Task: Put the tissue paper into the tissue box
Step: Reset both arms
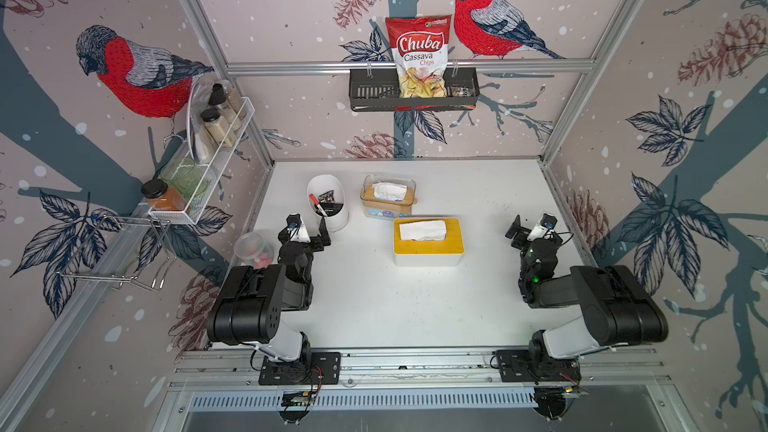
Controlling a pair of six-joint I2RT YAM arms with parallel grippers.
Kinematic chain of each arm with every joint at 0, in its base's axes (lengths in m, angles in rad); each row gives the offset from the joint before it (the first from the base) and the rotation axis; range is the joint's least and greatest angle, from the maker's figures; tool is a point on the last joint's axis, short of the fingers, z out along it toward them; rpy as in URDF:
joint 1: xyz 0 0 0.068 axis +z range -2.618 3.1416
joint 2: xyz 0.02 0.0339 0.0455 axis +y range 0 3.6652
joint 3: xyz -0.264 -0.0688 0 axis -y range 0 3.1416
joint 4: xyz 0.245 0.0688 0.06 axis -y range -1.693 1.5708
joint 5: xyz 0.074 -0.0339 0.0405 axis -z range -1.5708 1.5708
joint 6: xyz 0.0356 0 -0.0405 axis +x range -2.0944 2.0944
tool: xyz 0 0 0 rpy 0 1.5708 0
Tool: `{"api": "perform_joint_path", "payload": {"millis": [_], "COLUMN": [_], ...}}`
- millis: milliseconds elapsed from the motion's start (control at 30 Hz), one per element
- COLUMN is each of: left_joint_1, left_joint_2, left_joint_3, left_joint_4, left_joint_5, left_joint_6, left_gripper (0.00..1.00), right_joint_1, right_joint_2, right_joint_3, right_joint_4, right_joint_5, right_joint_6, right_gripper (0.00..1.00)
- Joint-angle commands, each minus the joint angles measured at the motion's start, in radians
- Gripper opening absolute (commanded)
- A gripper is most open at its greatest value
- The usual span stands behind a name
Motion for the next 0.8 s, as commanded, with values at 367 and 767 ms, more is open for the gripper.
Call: {"api": "perform_joint_path", "payload": {"millis": [367,767], "left_joint_1": [-0.004,-0.020], "left_joint_2": [-0.001,0.000], "left_joint_3": [0.010,0.024], "left_joint_4": [0.001,-0.026], "left_joint_5": [0.016,0.013], "left_joint_6": [0.017,0.039], "left_gripper": [0.97,0.97], "right_joint_1": [-0.001,-0.001], "right_joint_2": [-0.003,-0.003], "right_joint_3": [0.004,0.004], "right_joint_4": [0.010,0.010], "right_joint_5": [-0.005,-0.005], "right_joint_6": [0.009,0.009], "right_gripper": [1.00,1.00]}}
